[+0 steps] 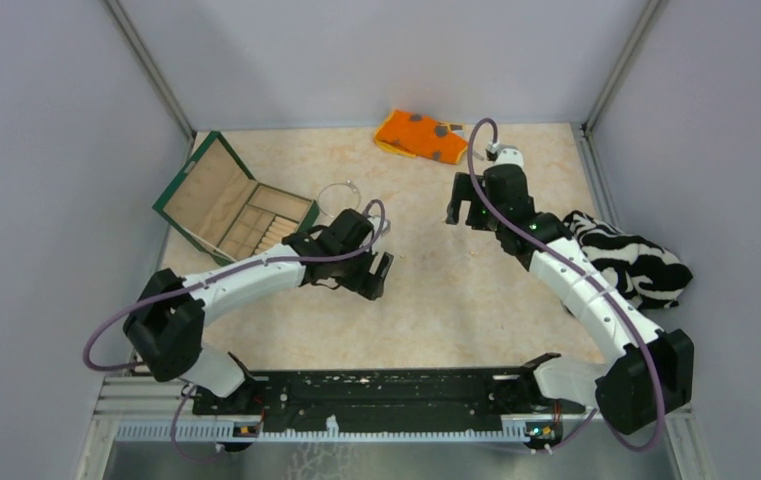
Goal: Organize the mixed jewelry
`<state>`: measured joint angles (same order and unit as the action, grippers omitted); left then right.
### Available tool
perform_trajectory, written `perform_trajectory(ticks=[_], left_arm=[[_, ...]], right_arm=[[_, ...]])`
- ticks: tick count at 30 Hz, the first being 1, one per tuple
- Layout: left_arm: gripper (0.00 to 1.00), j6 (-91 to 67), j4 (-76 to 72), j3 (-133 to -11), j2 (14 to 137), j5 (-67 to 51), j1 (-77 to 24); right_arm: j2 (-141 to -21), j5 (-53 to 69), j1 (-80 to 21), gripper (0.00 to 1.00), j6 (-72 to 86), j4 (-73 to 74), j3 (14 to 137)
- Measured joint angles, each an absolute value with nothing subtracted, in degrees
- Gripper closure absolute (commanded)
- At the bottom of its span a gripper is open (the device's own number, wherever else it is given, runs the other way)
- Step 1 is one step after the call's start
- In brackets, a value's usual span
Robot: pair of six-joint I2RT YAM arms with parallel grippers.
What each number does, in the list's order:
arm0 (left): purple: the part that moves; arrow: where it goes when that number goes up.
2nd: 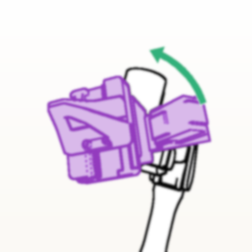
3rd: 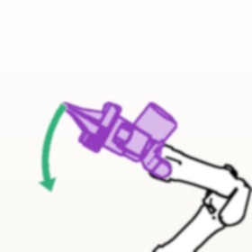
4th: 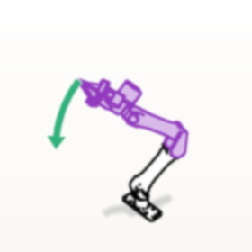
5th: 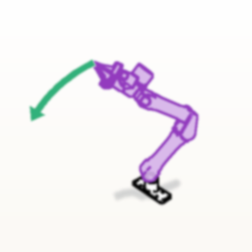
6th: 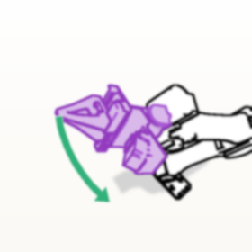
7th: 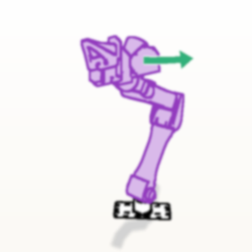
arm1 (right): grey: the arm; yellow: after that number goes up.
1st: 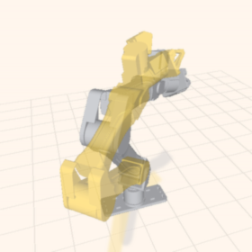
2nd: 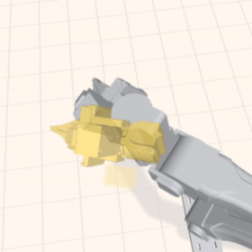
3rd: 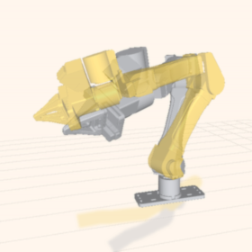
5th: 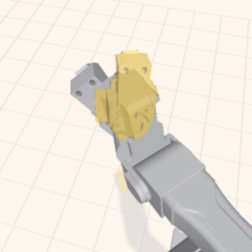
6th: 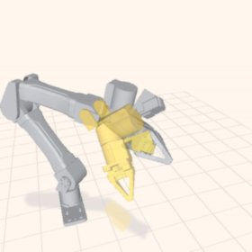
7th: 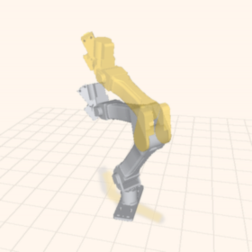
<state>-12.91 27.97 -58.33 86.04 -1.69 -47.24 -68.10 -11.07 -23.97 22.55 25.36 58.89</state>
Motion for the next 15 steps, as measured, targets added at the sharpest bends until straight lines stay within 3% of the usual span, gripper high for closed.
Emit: perform_trajectory(ticks=[8,15], left_arm=[[0.29,-16.53,24.69,-57.47,90.96,0.19,-47.27],[0.47,-18.74,22.24,-57.52,94.28,2.96,-47.27]], right_arm=[[-68.1,-10.85,-23.97,0.05,23.14,25.36,58.87],[-68.1,-10.81,-23.97,0.05,23.42,25.34,58.83]])
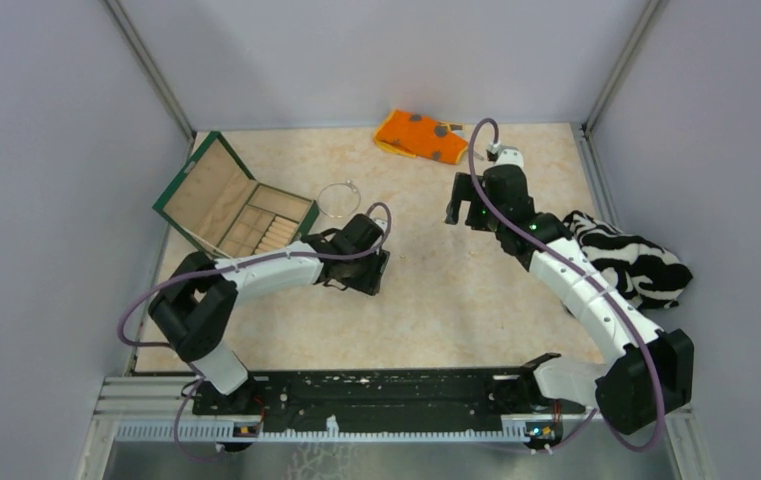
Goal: Organize the mixed jewelry
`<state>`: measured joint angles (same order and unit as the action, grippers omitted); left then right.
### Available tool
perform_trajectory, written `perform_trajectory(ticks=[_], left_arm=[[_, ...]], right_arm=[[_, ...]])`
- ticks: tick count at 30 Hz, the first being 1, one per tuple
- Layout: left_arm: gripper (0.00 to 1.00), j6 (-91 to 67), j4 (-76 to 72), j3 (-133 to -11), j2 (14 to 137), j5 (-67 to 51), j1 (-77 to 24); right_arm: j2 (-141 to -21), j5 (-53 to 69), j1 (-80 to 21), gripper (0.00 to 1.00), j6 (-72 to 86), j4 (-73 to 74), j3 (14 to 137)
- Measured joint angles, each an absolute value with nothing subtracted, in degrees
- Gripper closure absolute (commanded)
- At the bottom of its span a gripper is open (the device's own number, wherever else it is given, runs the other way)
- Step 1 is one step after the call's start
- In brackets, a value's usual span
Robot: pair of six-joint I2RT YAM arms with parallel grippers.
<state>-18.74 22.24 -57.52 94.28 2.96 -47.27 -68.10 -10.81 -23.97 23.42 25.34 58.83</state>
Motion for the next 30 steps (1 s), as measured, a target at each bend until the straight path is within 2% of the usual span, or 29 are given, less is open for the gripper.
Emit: perform_trajectory(ticks=[3,11,14,26,30], left_arm=[[0.53,-19.16,21.76,-57.52,95.79,3.64,-47.27],[0.58,-19.49,20.95,-60.05,97.67,5.1,-47.27],[0.65,-19.46,20.53,-60.99,98.39,5.41,-47.27],[0.7,-19.51,20.6,-61.28,100.53,6.0,-47.27],[0.77,-19.49,20.62,-61.28,100.92,5.91,-47.27]], right_arm=[[-68.1,-10.74,-23.97,0.05,23.62,25.26,58.5],[-68.12,-10.41,-23.97,0.05,23.64,25.32,58.39],[-68.14,-10.39,-23.97,0.05,23.64,25.19,58.15],[-68.45,-10.24,-23.97,0.05,23.64,25.3,58.04],[-68.77,-10.22,-23.97,0.05,23.64,25.3,58.04]])
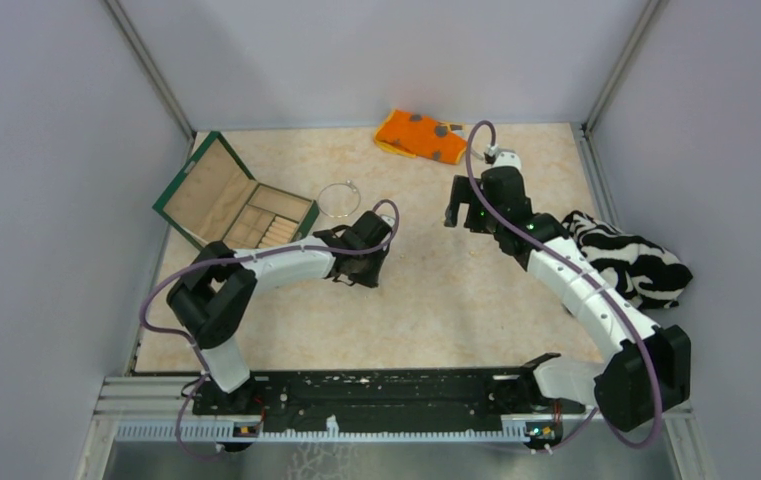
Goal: Organize the mixed jewelry
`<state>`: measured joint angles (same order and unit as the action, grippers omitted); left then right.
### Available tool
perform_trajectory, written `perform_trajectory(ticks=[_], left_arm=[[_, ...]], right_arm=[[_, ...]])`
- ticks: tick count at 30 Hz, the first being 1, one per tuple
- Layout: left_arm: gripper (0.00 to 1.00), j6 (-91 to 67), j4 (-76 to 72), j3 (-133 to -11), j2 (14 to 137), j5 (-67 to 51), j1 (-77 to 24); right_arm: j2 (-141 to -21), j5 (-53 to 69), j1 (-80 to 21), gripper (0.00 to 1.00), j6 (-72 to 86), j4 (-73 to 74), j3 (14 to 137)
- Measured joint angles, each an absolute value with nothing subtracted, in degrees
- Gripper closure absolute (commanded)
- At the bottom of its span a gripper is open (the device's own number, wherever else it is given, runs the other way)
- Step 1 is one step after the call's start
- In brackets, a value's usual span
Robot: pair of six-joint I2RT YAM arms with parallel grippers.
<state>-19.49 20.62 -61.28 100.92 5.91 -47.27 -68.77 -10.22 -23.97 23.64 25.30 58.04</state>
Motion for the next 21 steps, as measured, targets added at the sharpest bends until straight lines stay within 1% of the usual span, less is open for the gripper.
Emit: perform_trajectory(ticks=[10,15,20,21], left_arm=[[0.79,-19.29,20.53,-61.28,101.69,5.5,-47.27],[0.89,-19.22,20.56,-61.32,101.69,5.43,-47.27],[0.93,-19.2,20.71,-61.47,101.69,5.32,-47.27],[0.95,-19.22,20.8,-61.58,101.69,5.32,-47.27]], right_arm=[[-69.08,-10.02,-23.97,0.05,23.7,25.28,58.04],[-69.08,-9.98,-23.97,0.05,23.79,25.21,58.04],[-69.08,-9.96,-23.97,0.05,23.81,25.15,58.04],[-69.08,-9.96,-23.97,0.05,23.81,25.12,58.04]])
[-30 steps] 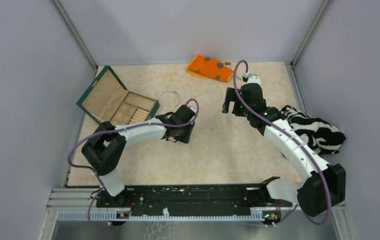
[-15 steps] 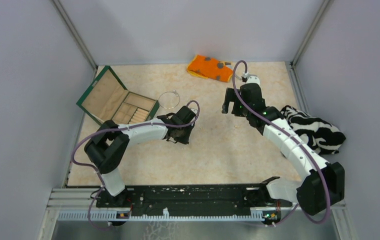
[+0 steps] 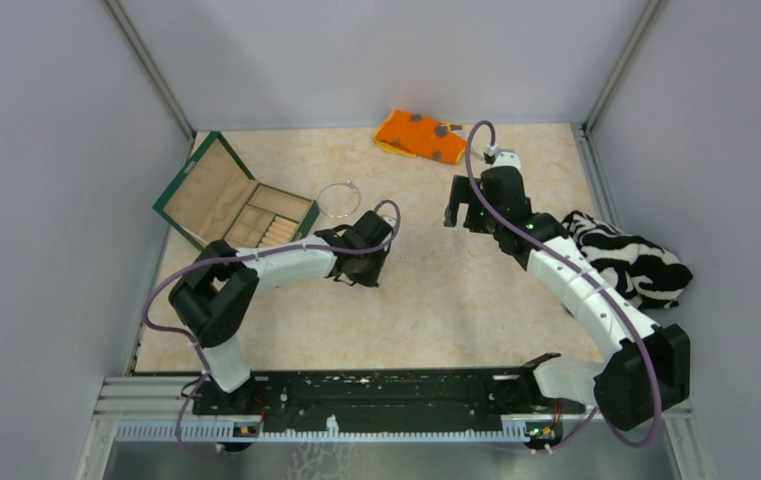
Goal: Organize the mixed jewelry
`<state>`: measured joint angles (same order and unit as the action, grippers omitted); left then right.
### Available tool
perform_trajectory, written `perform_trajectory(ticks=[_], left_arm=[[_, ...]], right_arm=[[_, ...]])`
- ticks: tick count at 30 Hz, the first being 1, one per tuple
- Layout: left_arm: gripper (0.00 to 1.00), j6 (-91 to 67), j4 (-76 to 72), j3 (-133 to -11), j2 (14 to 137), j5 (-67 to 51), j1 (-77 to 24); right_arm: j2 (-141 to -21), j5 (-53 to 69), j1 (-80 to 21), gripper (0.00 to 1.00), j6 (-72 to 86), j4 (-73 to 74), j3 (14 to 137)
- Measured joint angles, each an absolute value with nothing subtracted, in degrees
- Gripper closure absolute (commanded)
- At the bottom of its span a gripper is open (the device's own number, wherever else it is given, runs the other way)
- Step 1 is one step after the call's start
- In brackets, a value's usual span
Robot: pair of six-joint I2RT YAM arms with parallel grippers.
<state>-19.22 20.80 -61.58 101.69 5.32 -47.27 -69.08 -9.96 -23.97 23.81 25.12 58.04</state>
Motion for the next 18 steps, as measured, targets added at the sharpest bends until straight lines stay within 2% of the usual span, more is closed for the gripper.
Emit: perform_trajectory(ticks=[5,18], left_arm=[[1.0,-19.25,21.89,-62.43,100.88,5.28,-47.27],[1.0,-16.8,27.33,-70.37,95.26,8.97,-46.63]], right_arm=[[-69.08,-9.96,-23.97,0.05,23.81,25.08,58.04],[-69.19,-9.96,-23.97,0.05,23.79,24.88,57.74]])
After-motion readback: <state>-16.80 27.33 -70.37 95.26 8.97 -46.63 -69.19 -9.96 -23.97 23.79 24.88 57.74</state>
